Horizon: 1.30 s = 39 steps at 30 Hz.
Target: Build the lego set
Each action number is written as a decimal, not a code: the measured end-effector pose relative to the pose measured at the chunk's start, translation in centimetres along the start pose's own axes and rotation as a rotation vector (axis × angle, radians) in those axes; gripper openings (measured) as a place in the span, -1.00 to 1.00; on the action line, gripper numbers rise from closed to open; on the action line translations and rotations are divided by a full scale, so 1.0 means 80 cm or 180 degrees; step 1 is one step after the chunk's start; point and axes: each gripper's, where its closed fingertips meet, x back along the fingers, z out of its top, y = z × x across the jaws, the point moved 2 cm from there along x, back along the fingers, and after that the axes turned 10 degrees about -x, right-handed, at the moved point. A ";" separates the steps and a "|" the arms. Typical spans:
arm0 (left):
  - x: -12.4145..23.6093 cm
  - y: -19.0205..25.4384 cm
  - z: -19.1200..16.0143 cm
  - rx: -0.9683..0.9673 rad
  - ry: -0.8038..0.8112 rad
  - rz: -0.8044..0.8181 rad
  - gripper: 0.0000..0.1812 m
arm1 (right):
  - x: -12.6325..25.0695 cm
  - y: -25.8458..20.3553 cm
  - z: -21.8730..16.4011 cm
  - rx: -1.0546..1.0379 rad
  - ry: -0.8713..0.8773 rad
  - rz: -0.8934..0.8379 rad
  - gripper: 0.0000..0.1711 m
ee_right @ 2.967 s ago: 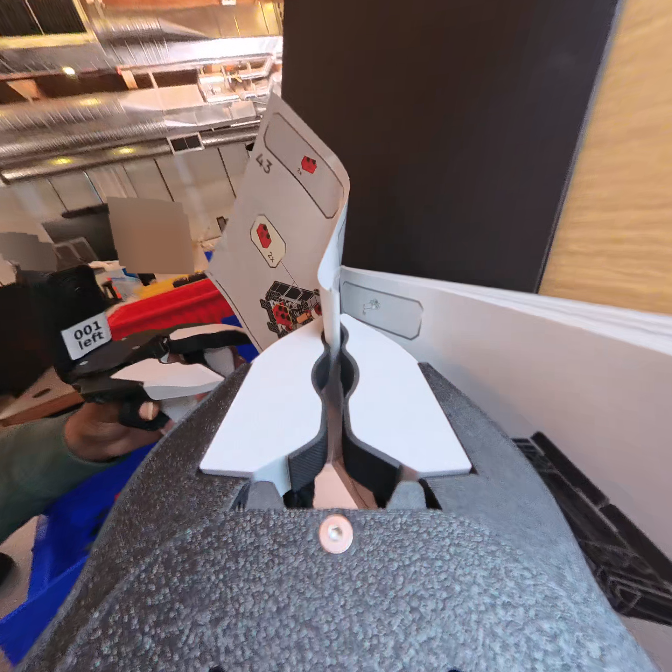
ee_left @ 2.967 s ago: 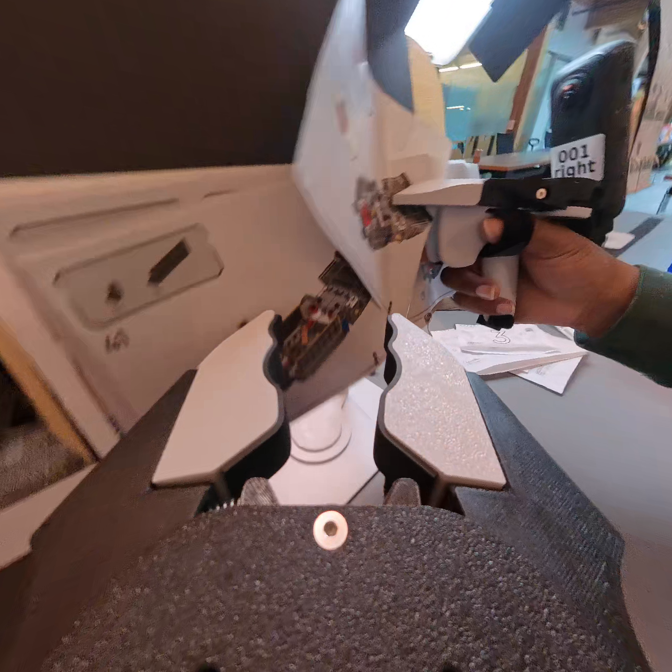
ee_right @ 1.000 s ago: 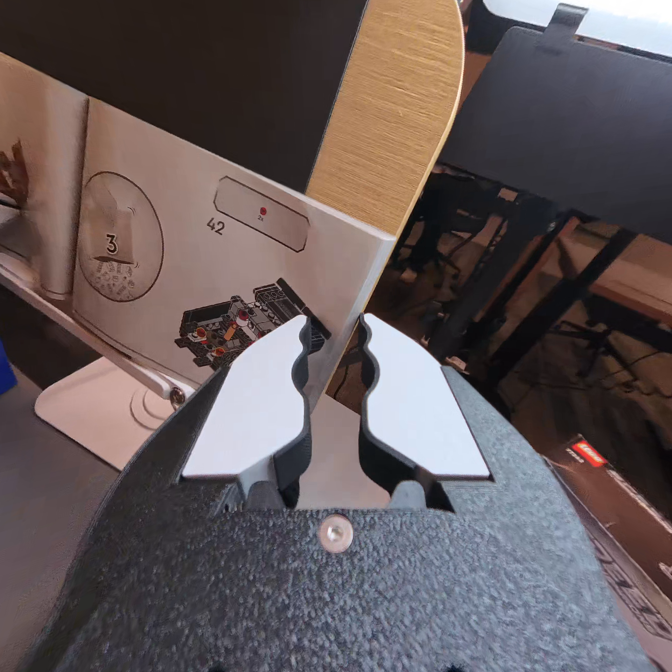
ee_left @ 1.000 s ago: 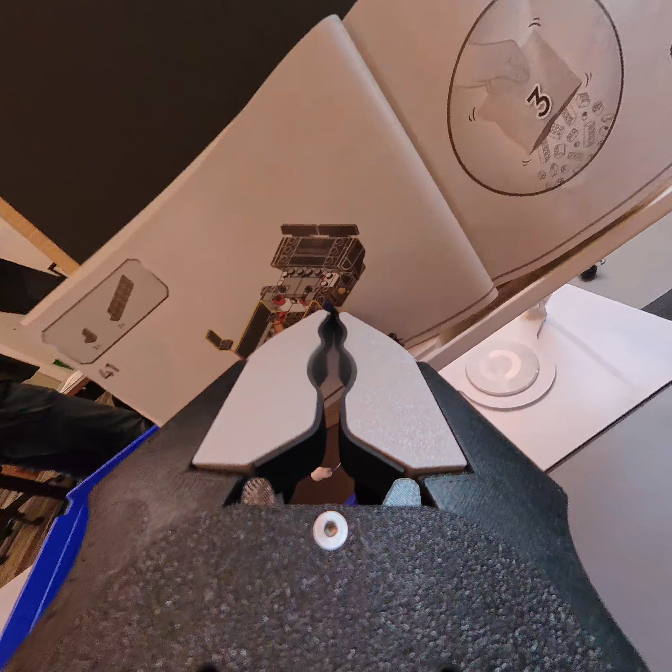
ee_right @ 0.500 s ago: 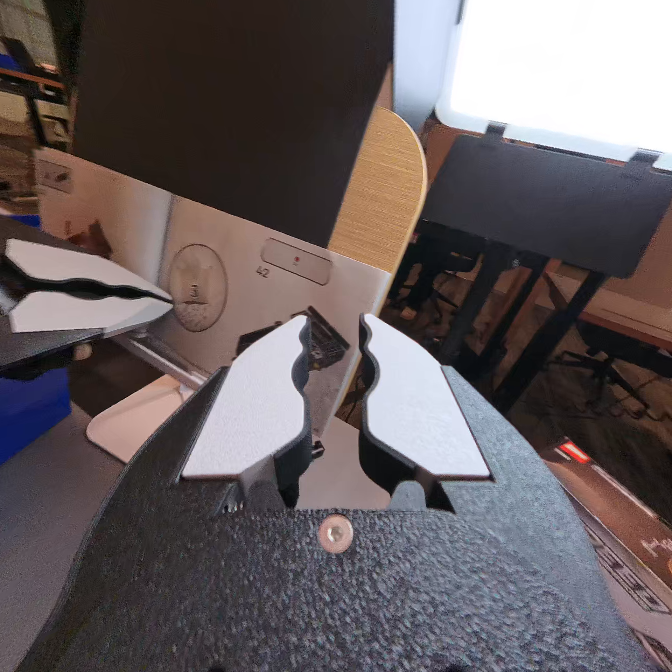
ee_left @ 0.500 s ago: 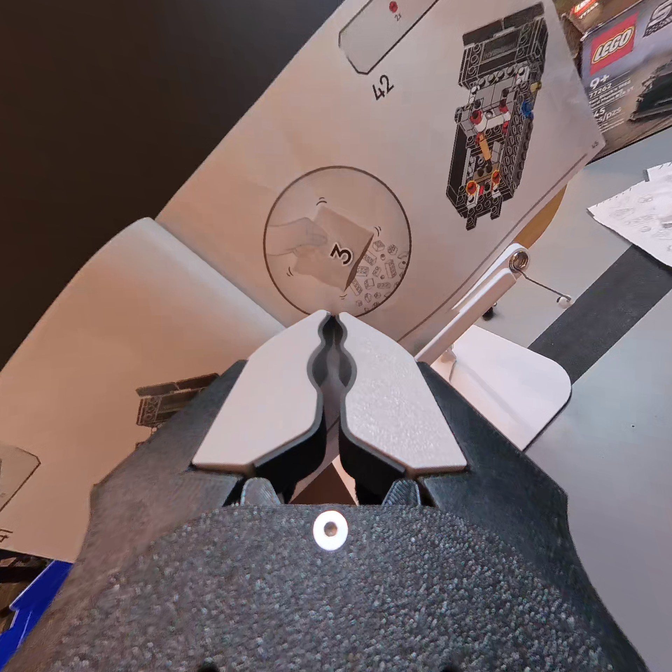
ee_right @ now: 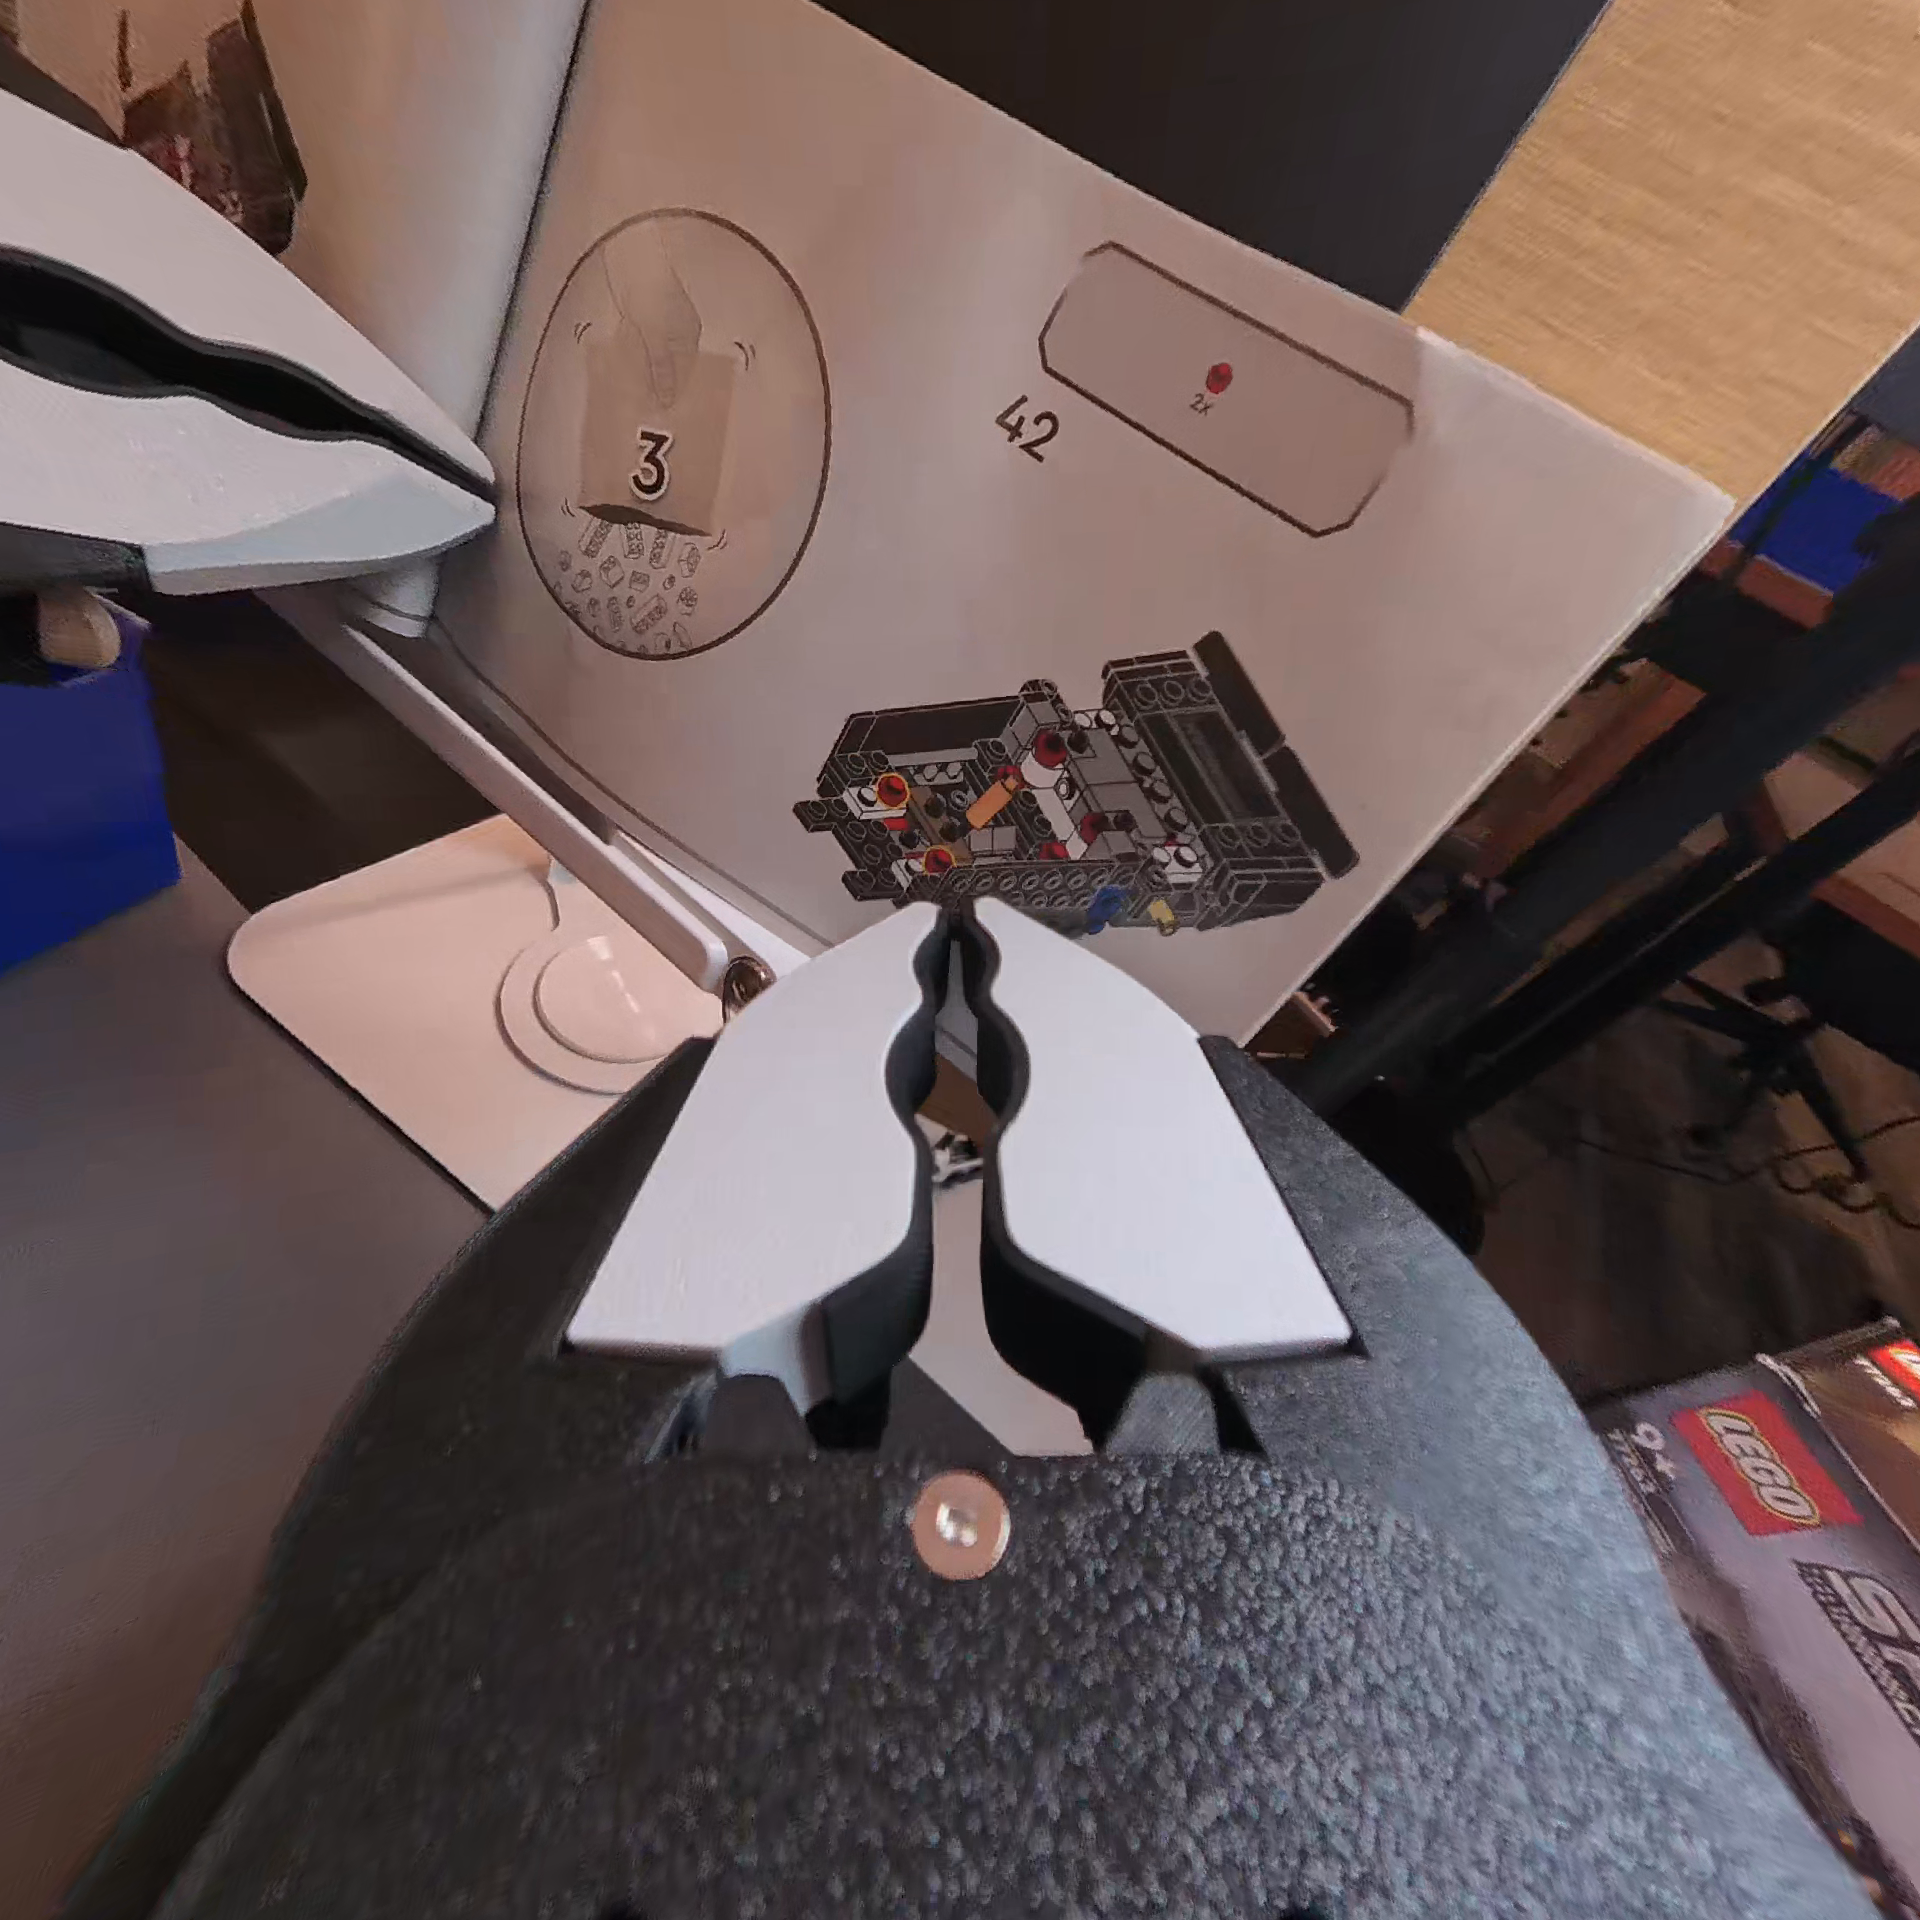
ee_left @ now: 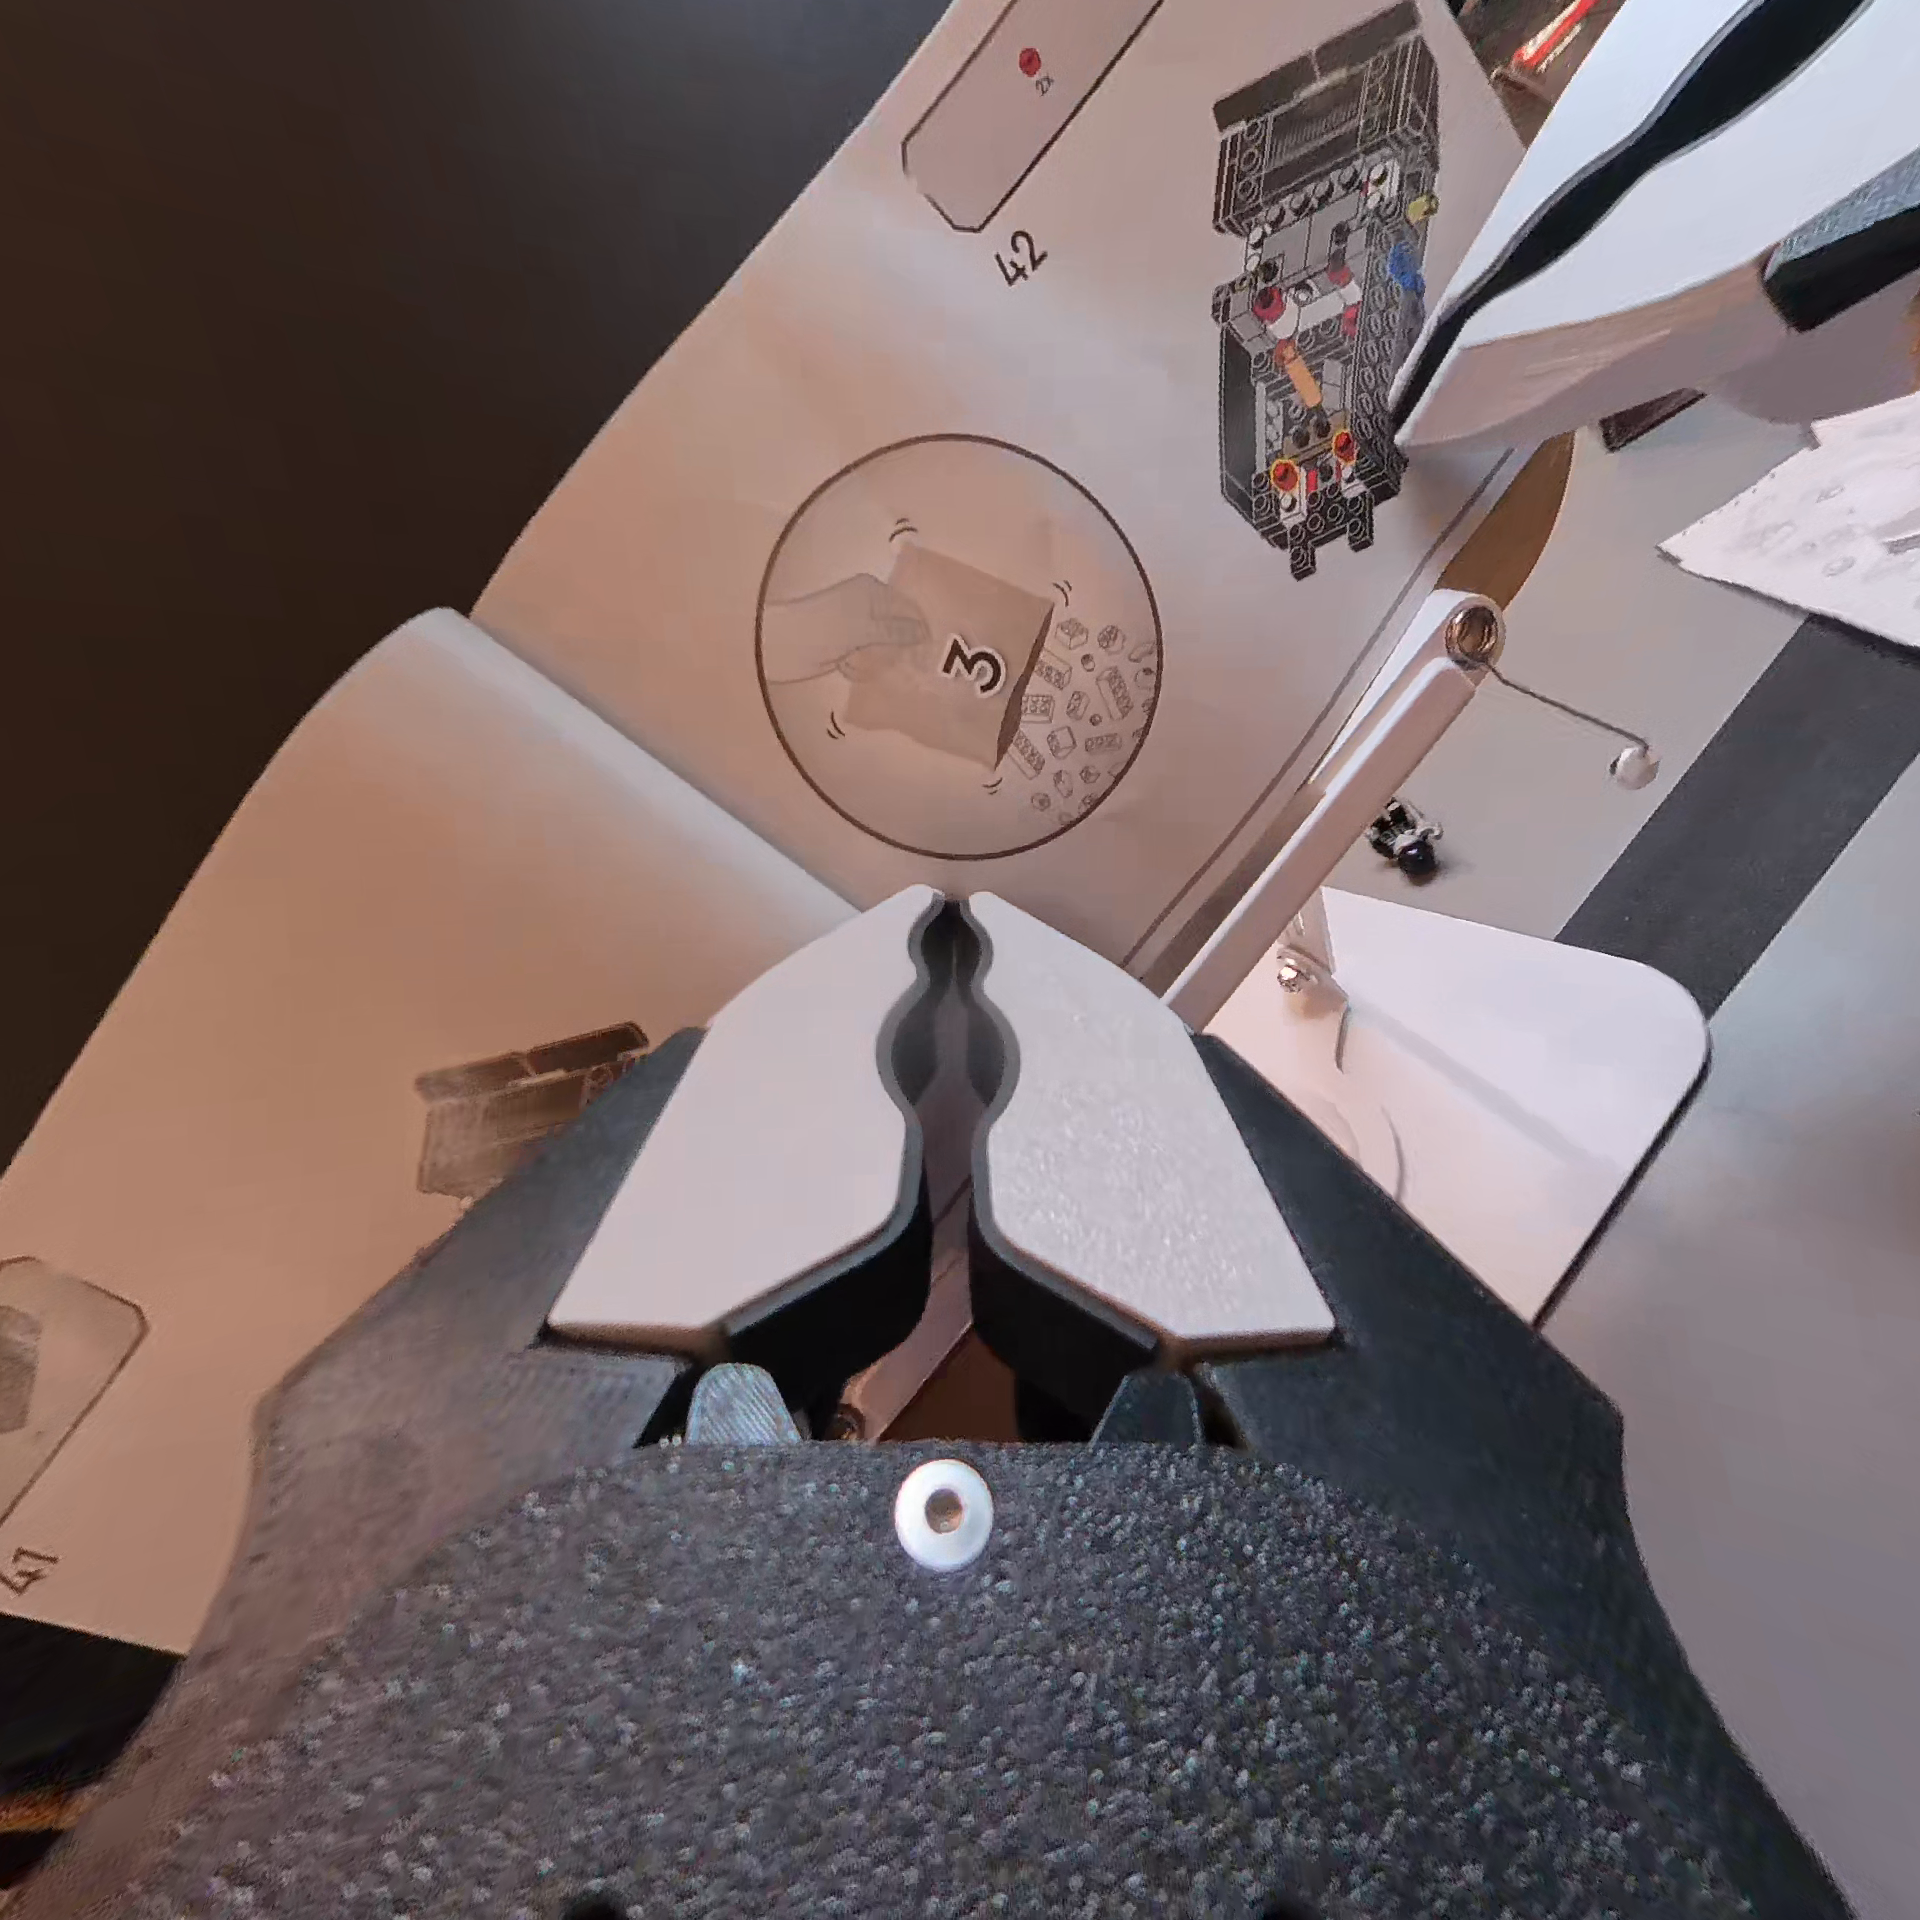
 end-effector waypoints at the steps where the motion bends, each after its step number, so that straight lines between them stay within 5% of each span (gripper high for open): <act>1: 0.001 0.002 0.001 0.0072 0.0014 -0.0063 -0.94 | 0.002 0.000 -0.001 -0.0003 -0.0018 0.0004 -0.97; 5: 0.020 -0.001 0.019 0.0355 0.0160 -0.0183 -0.80 | 0.018 -0.006 0.004 0.0059 -0.0034 0.0065 -0.86; 12: 0.105 0.014 0.057 0.0565 0.0391 -0.0369 -0.83 | 0.089 -0.033 0.023 0.0275 -0.0032 0.0301 -0.75; 22: 0.202 0.104 0.025 0.0757 0.0301 -0.0642 -0.90 | 0.172 -0.079 0.003 0.0168 -0.0047 0.0468 -0.72; 30: 0.277 0.127 0.011 0.1410 0.0613 -0.0457 -1.00 | 0.227 -0.116 -0.032 -0.0118 0.0190 0.0292 -0.43; 32: 0.291 0.128 0.005 0.1588 0.0673 -0.0439 -1.00 | 0.244 -0.123 -0.039 -0.0145 0.0269 0.0257 -0.49; 35: 0.308 0.127 0.001 0.1896 0.0776 -0.0438 -1.00 | 0.270 -0.139 -0.051 -0.0199 0.0362 0.0313 -1.00; 39: 0.326 0.139 0.008 0.2029 0.0886 -0.0524 -1.00 | 0.291 -0.161 -0.072 -0.0237 0.0366 0.0361 -1.00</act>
